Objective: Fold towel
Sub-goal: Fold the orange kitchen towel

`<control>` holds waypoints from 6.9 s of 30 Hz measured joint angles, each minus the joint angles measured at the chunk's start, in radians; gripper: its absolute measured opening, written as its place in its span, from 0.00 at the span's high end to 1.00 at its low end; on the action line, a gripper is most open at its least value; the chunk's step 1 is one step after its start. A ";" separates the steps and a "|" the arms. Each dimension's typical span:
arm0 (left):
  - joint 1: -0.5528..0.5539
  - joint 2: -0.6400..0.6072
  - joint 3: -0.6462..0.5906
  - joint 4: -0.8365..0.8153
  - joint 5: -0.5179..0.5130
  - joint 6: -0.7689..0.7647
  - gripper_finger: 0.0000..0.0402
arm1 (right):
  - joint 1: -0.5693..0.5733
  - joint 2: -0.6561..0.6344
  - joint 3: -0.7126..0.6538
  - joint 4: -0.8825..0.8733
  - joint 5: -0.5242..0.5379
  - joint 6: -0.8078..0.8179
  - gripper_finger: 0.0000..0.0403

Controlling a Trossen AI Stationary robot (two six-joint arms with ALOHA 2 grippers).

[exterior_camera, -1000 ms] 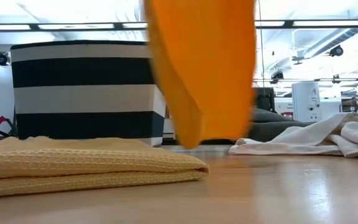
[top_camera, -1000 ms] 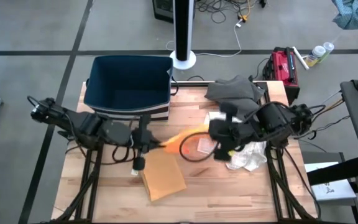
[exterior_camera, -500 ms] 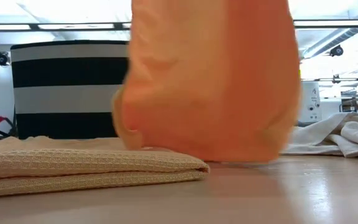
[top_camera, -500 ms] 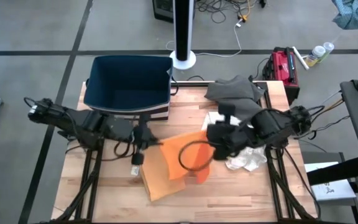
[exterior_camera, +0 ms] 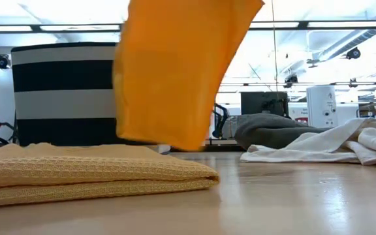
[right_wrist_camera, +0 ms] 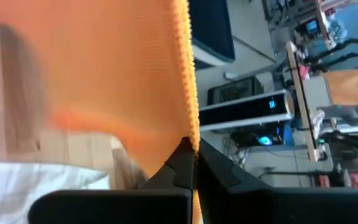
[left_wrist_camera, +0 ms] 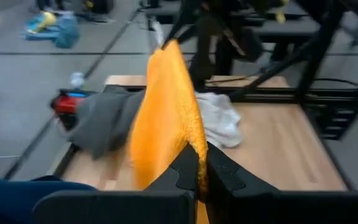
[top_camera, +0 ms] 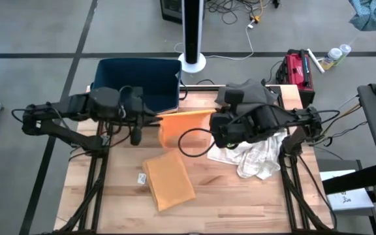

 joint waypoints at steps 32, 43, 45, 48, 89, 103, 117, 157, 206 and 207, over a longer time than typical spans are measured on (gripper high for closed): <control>-0.459 0.214 -0.447 0.626 0.157 -0.345 1.00 | 0.464 0.016 -0.250 0.141 -0.485 0.610 1.00; -0.575 0.358 -0.446 0.686 0.173 -0.501 1.00 | 0.519 0.093 -0.400 0.438 -0.589 0.685 1.00; -0.611 0.381 -0.447 0.723 0.169 -0.535 1.00 | 0.529 0.127 -0.394 0.473 -0.615 0.695 1.00; -0.656 0.406 -0.447 0.790 0.157 -0.579 1.00 | 0.543 0.171 -0.378 0.498 -0.614 0.706 1.00; -0.530 0.368 -0.448 0.097 -0.361 -0.588 1.00 | 0.275 0.301 -0.461 0.330 -0.396 0.487 1.00; -0.464 0.365 -0.544 0.155 -0.372 -0.533 1.00 | 0.186 0.301 -0.529 0.392 -0.401 0.381 1.00; -0.505 0.355 -0.429 0.119 -0.267 -0.565 1.00 | 0.170 0.301 -0.528 0.366 -0.400 0.341 1.00; -0.513 0.420 -0.477 0.075 -0.166 -0.564 1.00 | 0.275 0.294 -0.584 0.591 -0.388 0.299 1.00; -0.310 0.376 -0.460 -0.035 -0.305 -0.422 0.79 | 0.129 0.201 -0.689 0.574 -0.412 0.301 0.66; -0.312 0.370 -0.447 -0.034 -0.306 -0.418 0.76 | 0.137 0.179 -0.689 0.563 -0.411 0.324 0.64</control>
